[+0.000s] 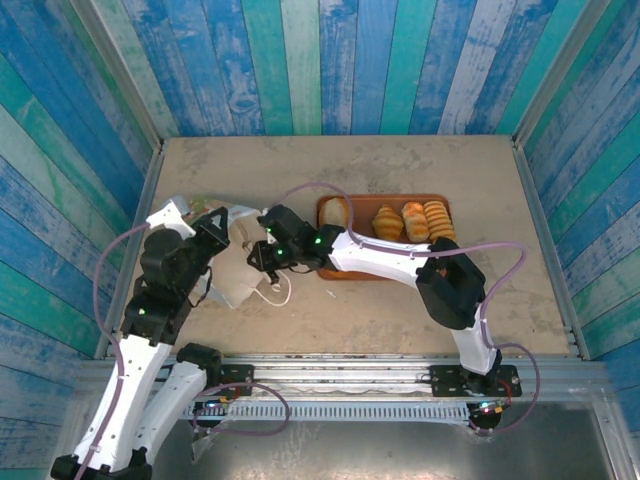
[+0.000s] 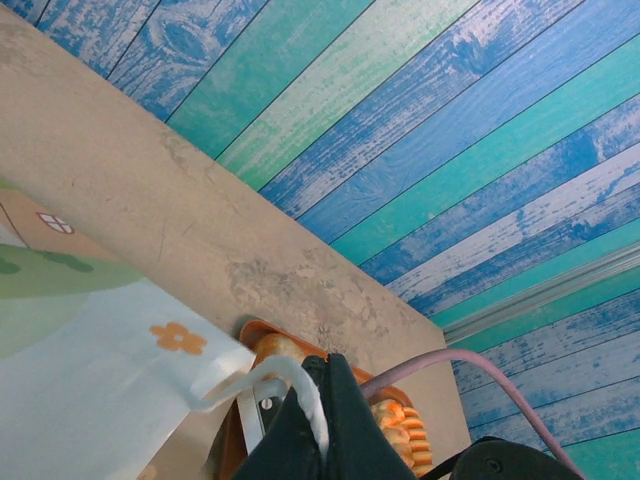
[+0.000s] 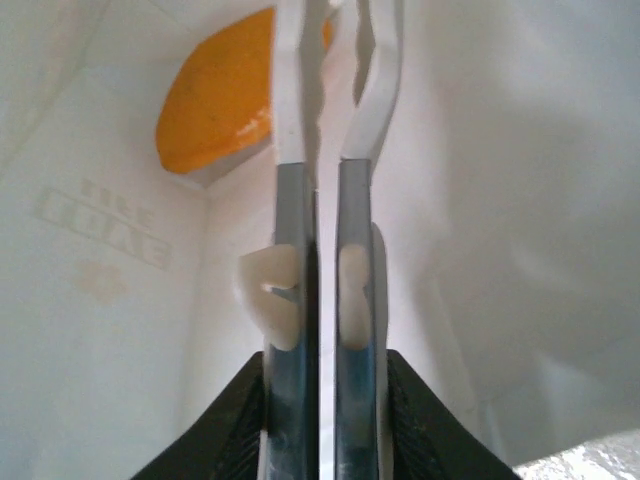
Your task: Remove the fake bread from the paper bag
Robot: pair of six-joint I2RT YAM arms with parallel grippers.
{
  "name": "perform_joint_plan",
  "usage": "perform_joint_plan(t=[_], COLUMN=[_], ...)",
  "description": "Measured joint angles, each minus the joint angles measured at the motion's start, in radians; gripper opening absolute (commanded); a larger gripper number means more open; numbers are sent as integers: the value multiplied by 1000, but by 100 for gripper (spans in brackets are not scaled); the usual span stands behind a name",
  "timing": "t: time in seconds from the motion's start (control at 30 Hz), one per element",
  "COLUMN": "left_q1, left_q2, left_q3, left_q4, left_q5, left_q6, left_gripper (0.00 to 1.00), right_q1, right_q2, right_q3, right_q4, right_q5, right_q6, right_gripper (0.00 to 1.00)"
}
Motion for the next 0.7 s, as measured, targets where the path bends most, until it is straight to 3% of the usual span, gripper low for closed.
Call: perform_joint_plan(t=[0.7], left_q1=[0], left_q2=[128], left_q3=[28], left_q4=[24], left_q5=[138], left_q6=[68], left_gripper=[0], right_q1=[21], right_q2=[212], right_q3=[142], right_q4=[65], right_q5=[-332], right_q6=[105], right_gripper=[46])
